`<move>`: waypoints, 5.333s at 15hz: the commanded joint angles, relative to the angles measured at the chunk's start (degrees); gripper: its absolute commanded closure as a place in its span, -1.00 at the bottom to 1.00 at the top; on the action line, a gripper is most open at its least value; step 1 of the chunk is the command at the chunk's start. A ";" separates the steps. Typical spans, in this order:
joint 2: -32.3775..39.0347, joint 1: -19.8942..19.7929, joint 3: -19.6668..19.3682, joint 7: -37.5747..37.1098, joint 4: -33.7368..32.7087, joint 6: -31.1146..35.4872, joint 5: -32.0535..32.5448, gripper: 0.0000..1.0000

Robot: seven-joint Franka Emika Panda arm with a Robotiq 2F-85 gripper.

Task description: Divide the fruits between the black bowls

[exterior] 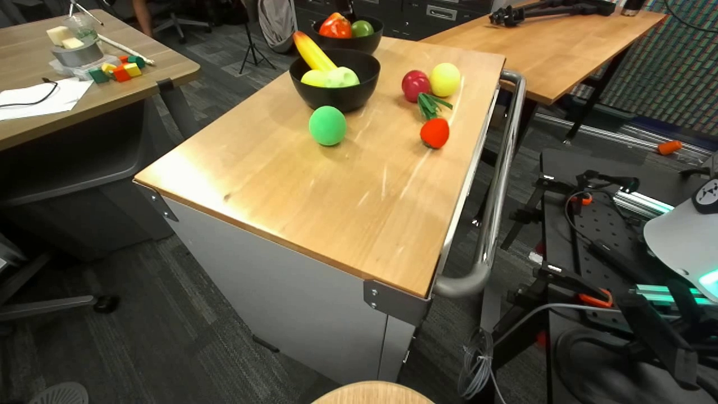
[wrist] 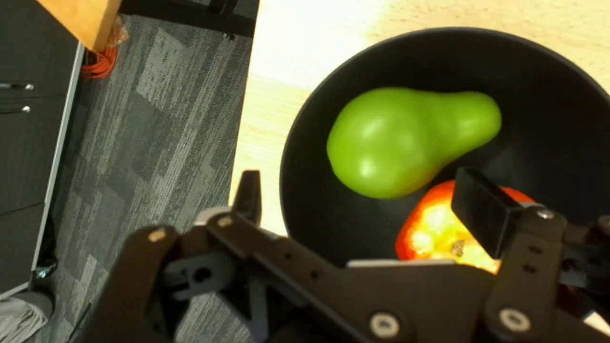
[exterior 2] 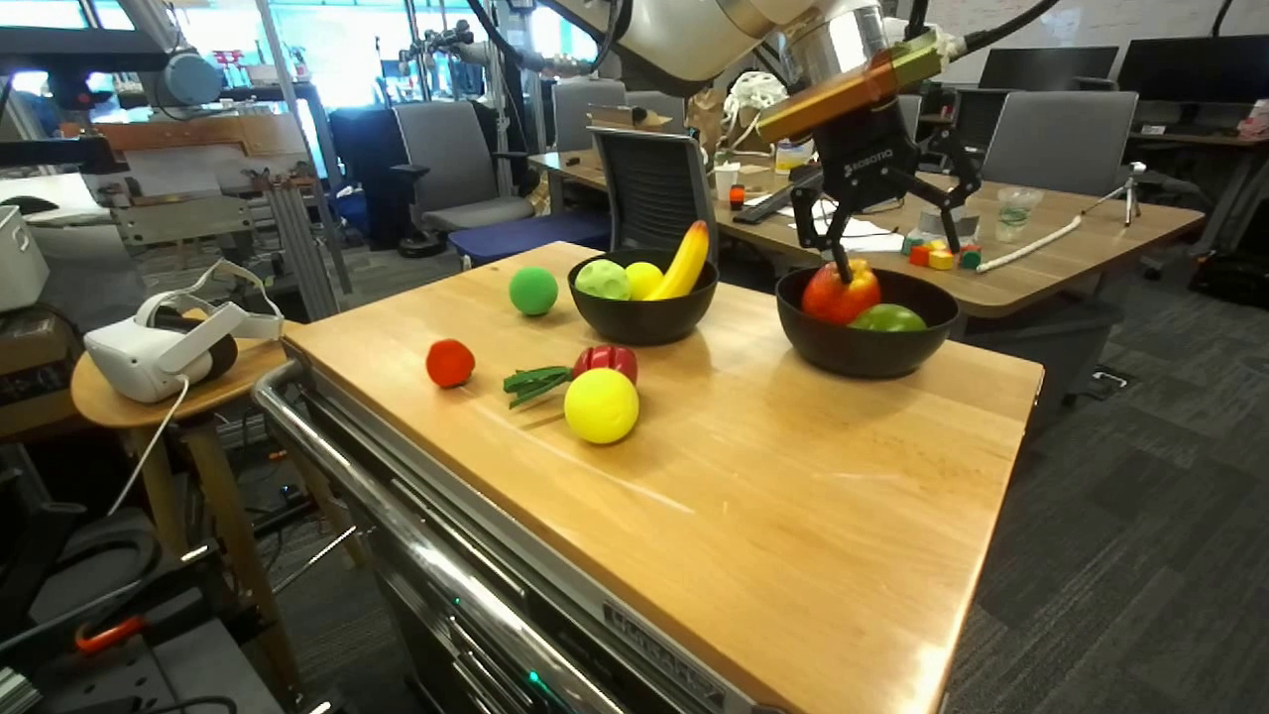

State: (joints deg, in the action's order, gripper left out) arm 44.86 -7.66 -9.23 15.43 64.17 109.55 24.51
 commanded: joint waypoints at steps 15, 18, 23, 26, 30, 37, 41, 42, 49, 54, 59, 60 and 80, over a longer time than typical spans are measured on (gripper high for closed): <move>-24.18 -8.94 -0.59 -9.44 34.91 6.39 -25.37 -1.00; -26.54 -7.96 -0.56 -10.94 37.66 8.86 -24.54 -1.00; -39.83 -8.95 0.67 -0.52 53.76 13.50 -29.53 -1.00; -46.11 -9.50 -0.76 8.58 62.85 13.29 -35.69 -1.00; -44.95 -8.12 -3.13 12.51 64.36 11.02 -38.96 -1.00; -46.31 -7.27 -3.24 16.05 68.18 12.45 -41.45 -1.00; -44.36 -5.65 -2.43 14.55 66.17 14.09 -40.93 -1.00; -43.41 -5.23 -2.25 14.09 65.58 14.26 -40.84 -1.00; -34.73 -5.00 -0.77 12.43 60.31 11.91 -40.71 -0.36; -33.93 -5.86 -0.39 12.59 58.46 10.53 -40.54 0.30; -38.37 -3.80 -0.99 6.91 55.95 15.19 -26.96 0.36; -38.45 -3.43 -0.80 5.68 53.96 15.21 -23.99 0.36; 1.20 -4.13 1.17 4.13 -2.43 8.25 -12.10 0.36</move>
State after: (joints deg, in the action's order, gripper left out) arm 41.26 -11.34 -8.01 18.83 70.62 120.78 11.00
